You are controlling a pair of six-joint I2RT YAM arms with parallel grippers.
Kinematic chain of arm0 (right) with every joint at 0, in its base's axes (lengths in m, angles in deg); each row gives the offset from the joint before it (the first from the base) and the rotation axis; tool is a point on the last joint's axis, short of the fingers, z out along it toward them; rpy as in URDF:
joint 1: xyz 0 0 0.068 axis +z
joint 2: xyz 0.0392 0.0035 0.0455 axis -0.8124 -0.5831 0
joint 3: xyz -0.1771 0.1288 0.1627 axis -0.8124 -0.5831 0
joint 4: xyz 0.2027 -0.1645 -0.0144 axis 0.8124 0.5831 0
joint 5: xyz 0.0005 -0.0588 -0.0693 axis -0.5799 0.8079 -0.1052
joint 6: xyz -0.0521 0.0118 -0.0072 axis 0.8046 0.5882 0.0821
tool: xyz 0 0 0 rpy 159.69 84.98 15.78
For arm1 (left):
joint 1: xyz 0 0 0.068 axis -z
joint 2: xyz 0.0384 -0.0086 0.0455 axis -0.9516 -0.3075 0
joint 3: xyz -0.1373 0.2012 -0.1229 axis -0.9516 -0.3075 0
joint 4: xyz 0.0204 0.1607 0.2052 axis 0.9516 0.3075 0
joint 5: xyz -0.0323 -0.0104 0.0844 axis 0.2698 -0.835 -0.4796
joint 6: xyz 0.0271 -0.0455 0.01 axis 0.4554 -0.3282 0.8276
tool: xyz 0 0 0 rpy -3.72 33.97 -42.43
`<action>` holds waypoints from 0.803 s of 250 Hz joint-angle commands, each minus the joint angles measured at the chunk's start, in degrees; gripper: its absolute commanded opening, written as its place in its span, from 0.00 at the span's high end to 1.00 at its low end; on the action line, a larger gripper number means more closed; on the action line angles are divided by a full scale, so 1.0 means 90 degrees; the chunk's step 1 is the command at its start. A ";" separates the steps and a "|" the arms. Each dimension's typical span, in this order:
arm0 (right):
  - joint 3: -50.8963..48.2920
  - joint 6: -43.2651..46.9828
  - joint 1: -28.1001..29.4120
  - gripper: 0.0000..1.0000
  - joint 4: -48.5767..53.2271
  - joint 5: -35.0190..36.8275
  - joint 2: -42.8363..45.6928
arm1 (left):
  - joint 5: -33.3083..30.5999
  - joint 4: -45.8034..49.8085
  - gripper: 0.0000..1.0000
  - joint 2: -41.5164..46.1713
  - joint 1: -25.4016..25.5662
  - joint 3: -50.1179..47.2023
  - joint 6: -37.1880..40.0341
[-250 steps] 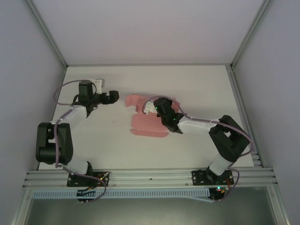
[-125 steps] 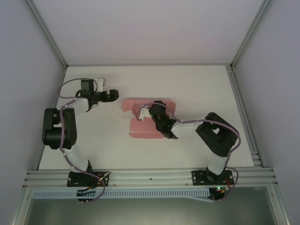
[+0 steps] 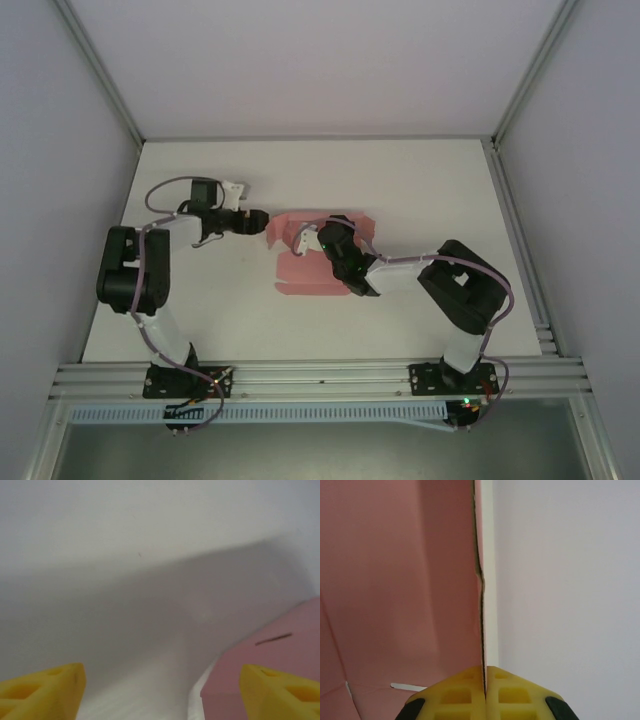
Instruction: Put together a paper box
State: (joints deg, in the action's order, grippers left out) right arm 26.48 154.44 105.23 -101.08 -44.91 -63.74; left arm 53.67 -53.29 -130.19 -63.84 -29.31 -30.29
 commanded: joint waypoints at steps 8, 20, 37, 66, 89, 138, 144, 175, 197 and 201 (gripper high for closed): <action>-0.0044 -0.0320 0.0010 1.00 0.0186 0.0054 0.0093 | 0.0536 -0.0026 0.33 0.0250 0.0142 -0.0357 0.0216; -0.0059 -0.0343 0.0009 1.00 0.0217 0.0057 0.0118 | 0.0628 -0.0130 0.37 0.0376 0.0181 -0.0508 0.0216; -0.0081 -0.0404 0.0000 1.00 0.0275 0.0047 0.0149 | 0.0729 -0.0154 0.40 0.0517 0.0290 -0.0666 0.0310; -0.0122 -0.0461 0.0009 1.00 0.0311 0.0011 0.0184 | 0.0725 -0.0141 0.40 0.0593 0.0551 -0.0739 0.0499; -0.0133 -0.0492 0.0010 1.00 0.0327 -0.0041 0.0154 | 0.0712 -0.0334 0.52 0.0434 0.0745 -0.0644 0.0378; -0.0138 -0.0736 0.0035 1.00 0.0391 -0.0065 0.0126 | 0.0714 -0.0493 0.56 0.0331 0.1188 -0.0505 0.0475; -0.0143 -0.0769 0.0031 1.00 0.0414 -0.0056 0.0133 | 0.0682 -0.0583 0.56 0.0354 0.1225 -0.0551 0.0446; -0.0192 -0.0933 0.0038 1.00 0.0489 -0.0081 0.0219 | 0.0431 -0.0883 0.55 0.0367 0.1314 -0.0698 0.0327; -0.0232 -0.1035 0.0041 1.00 0.0569 -0.0142 0.0260 | 0.0324 -0.1268 0.52 0.0343 0.1366 -0.0818 0.0125; -0.0224 -0.1046 0.0052 1.00 0.0588 -0.0139 0.0255 | 0.0310 -0.1340 0.52 0.0346 0.1382 -0.0849 0.0103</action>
State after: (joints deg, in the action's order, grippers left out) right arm 25.83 148.69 105.23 -99.31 -44.91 -62.65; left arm 57.65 -59.24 -126.93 -52.22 -35.43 -28.00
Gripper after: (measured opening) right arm 0.049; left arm 0.475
